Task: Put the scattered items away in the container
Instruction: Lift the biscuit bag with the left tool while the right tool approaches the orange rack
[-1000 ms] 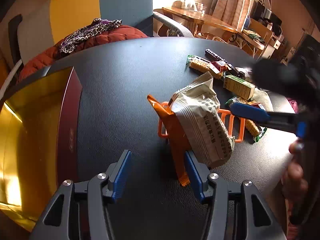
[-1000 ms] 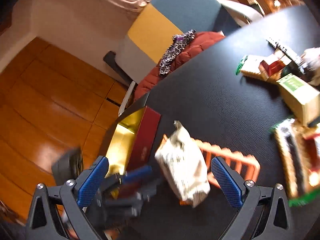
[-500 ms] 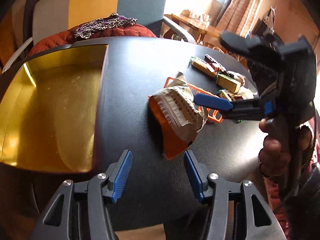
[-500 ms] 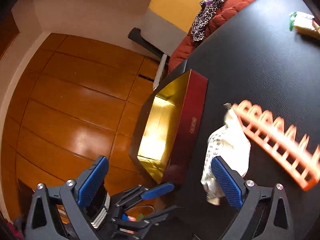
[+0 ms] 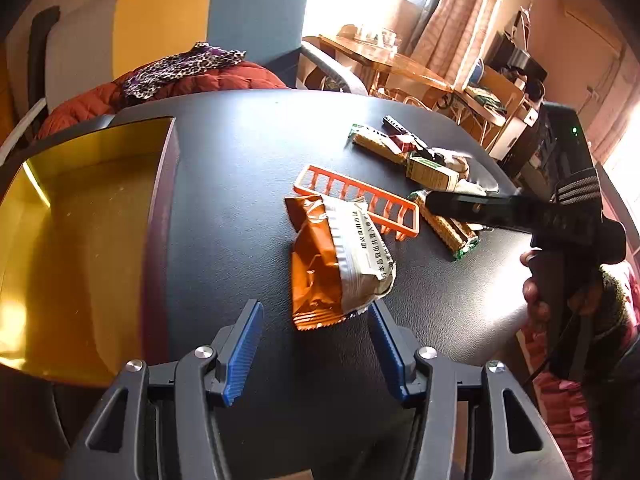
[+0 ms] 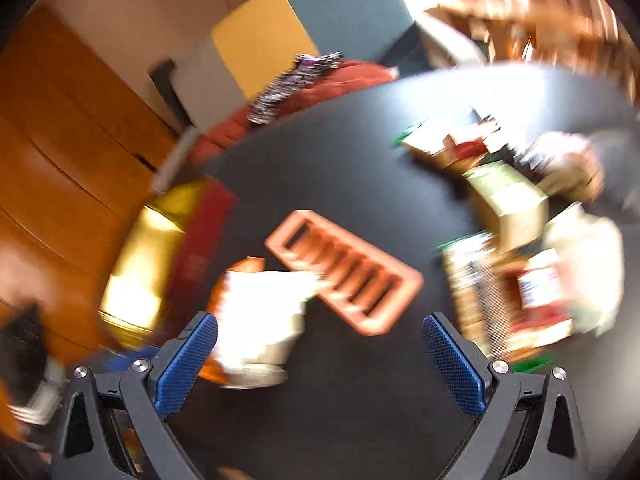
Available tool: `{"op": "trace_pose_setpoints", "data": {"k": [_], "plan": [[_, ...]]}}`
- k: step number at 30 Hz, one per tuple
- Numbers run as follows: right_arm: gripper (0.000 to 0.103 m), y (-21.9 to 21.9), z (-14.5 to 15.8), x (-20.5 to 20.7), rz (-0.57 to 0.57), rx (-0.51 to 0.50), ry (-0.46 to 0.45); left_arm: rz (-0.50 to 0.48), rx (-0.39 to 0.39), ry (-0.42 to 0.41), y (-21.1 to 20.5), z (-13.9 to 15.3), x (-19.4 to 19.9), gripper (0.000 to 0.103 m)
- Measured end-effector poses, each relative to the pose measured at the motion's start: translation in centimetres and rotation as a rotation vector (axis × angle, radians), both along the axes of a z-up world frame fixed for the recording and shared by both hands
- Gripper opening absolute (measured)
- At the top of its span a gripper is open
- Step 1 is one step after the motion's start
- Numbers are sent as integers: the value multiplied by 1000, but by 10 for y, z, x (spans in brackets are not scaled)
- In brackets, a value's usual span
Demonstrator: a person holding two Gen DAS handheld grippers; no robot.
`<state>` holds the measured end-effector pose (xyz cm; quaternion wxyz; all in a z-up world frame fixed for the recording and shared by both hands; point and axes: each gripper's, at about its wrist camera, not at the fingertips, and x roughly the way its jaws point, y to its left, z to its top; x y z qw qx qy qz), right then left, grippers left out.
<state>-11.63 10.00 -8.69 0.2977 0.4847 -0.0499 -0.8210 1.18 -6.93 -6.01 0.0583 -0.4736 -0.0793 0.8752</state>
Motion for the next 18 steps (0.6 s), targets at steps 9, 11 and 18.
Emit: {"op": "trace_pose_setpoints", "data": {"k": [9,11,18], "plan": [[101,-8,6,27,57,263,178,-36,-4,7,16,-6,-32,55],[101,-7,4,36,53,265,186,-40,1,-4,18,-8,-42,55],[101,24,-4,60,22,240,177,-58,-35,-24,27,-15,-65,58]]}}
